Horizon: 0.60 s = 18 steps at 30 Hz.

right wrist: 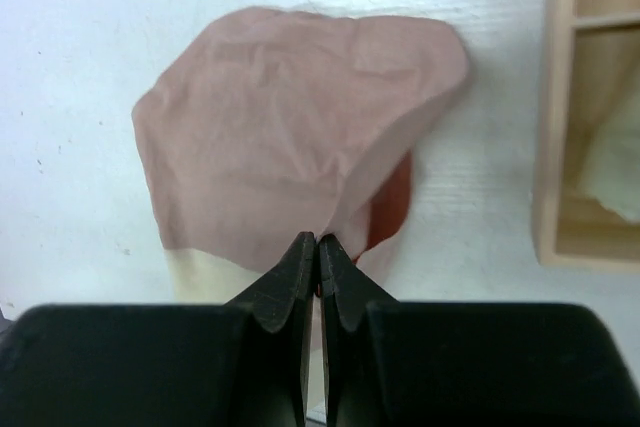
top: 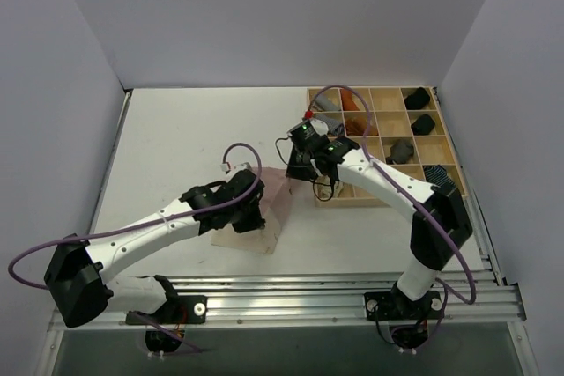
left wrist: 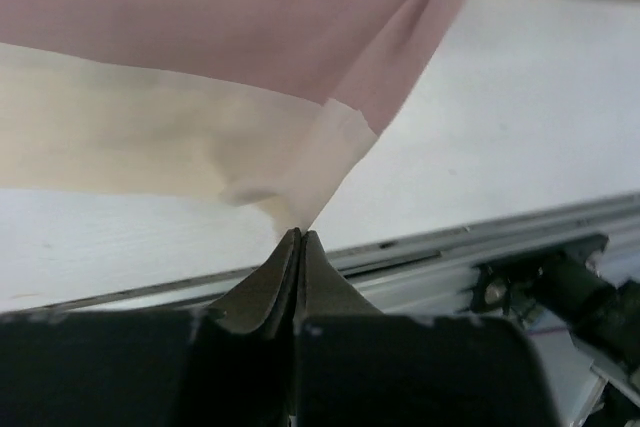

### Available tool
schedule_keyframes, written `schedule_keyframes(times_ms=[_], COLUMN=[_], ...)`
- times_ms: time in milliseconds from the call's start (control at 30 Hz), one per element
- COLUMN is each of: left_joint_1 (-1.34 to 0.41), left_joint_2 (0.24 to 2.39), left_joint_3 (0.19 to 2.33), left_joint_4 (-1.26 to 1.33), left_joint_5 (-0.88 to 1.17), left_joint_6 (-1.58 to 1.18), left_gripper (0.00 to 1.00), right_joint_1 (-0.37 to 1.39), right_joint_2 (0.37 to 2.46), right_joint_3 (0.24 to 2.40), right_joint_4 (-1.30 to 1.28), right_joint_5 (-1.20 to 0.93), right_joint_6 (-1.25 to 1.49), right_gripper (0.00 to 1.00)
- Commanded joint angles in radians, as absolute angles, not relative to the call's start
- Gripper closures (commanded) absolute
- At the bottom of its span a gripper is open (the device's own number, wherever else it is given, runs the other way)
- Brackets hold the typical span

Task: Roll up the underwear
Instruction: Fold the underwear

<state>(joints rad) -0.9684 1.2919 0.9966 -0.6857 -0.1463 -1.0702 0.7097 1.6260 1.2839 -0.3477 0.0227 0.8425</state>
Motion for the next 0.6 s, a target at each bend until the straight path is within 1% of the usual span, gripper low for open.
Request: schedule_keyframes(times_ms=[0,133,267,500,567], left_joint_1=[-0.861,-0.766,-0.717,-0.68,-0.661], left_joint_2=[1.249,1.22,1.215,1.155,1.149], left_joint_3=[0.93,0.894,0.858,0.815,0.802], left_joint_4=[-0.755,-0.794,-0.831,-0.917,-0.951], left_joint_5=[-0.083,-0.063,-0.044,-0.043,-0.049], left_joint_6=[-1.036,-1.02,-1.031,-1.121,-1.146], left_gripper=[0.98,0.98,0.98,0.98,0.98], right_joint_1=[0.729,0.756,0.796,0.862,0.874], right_joint_2=[1.738,1.885,2.005,2.193,2.227], right_joint_3=[1.415,1.572,1.725,1.998,2.075], right_joint_4=[-0.391,-0.44,-0.497,-0.606,-0.629], right_joint_5=[0.046,0.023,0.011,0.011,-0.031], right_joint_6=[0.805,0.767,0.727,0.677,0.675], right_gripper=[1.0,1.0,1.0,1.0,1.0])
